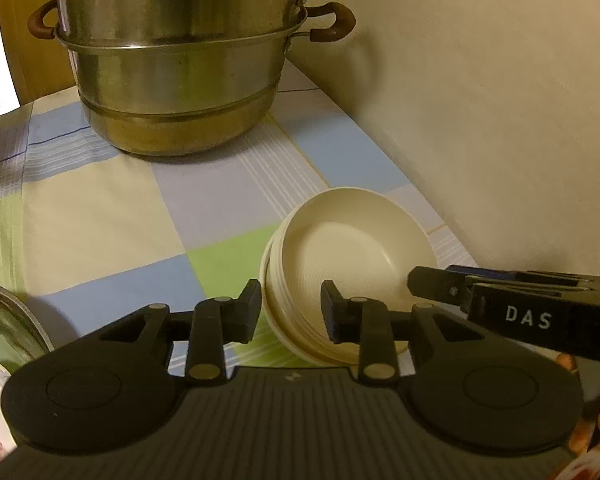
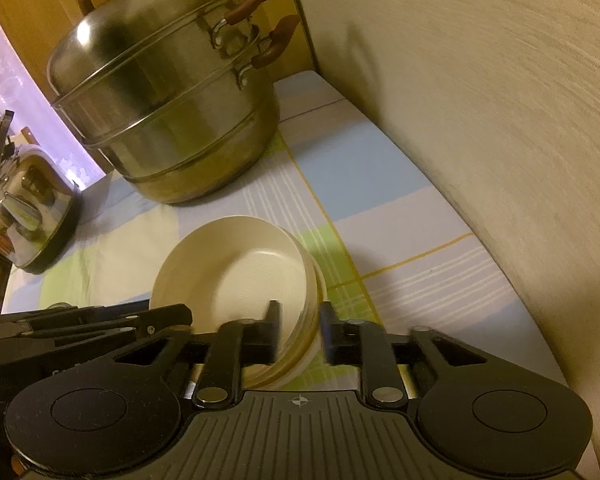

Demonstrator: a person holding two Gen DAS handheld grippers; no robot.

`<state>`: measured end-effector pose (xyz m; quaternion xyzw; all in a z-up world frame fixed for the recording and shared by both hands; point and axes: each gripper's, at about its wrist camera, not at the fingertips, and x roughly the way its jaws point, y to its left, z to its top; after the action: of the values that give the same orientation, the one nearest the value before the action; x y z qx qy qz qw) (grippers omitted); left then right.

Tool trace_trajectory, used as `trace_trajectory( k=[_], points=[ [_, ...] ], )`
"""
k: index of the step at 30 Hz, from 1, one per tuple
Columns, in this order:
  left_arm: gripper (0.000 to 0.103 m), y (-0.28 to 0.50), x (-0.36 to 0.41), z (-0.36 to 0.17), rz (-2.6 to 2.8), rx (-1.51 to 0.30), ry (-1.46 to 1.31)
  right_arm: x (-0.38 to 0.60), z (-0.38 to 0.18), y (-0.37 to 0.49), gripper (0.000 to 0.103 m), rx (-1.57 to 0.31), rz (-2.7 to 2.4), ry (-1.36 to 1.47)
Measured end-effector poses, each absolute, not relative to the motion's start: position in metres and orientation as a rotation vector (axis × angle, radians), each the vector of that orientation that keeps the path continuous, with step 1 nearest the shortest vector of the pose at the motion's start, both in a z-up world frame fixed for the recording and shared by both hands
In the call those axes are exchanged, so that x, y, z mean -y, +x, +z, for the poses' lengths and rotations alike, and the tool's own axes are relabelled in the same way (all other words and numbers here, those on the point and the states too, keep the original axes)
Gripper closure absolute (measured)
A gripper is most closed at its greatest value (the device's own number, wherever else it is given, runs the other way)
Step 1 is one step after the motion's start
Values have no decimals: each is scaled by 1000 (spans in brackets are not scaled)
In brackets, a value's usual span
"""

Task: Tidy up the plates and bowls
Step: 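Lower the cream bowl into the white floral bowl and open both tools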

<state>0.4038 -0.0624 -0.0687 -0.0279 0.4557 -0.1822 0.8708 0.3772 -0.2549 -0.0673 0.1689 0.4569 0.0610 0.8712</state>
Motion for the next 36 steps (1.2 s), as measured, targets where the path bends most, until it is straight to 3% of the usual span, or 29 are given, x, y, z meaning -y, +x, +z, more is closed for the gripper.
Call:
trace_trajectory(
  k=[1, 3, 9, 11, 17, 36],
  points=[
    [72, 403, 62, -67, -380, -951, -59, 255, -65, 375, 55, -944, 122, 354],
    [70, 400, 60, -64, -376, -946, -60, 256, -61, 372, 49, -924, 113, 355],
    [59, 389, 54, -51, -368, -923, -64, 257, -51, 361, 40, -896, 114, 355],
    [46, 384, 50, -47, -362, -915, -65, 257, -49, 357, 38, -891, 116, 356],
    [33, 364, 40, -32, -340, -887, -64, 255, -41, 345, 34, -878, 131, 360],
    [27, 280, 13, 0, -248, -847, -83, 249, -8, 279, 27, -841, 195, 330]
  ],
)
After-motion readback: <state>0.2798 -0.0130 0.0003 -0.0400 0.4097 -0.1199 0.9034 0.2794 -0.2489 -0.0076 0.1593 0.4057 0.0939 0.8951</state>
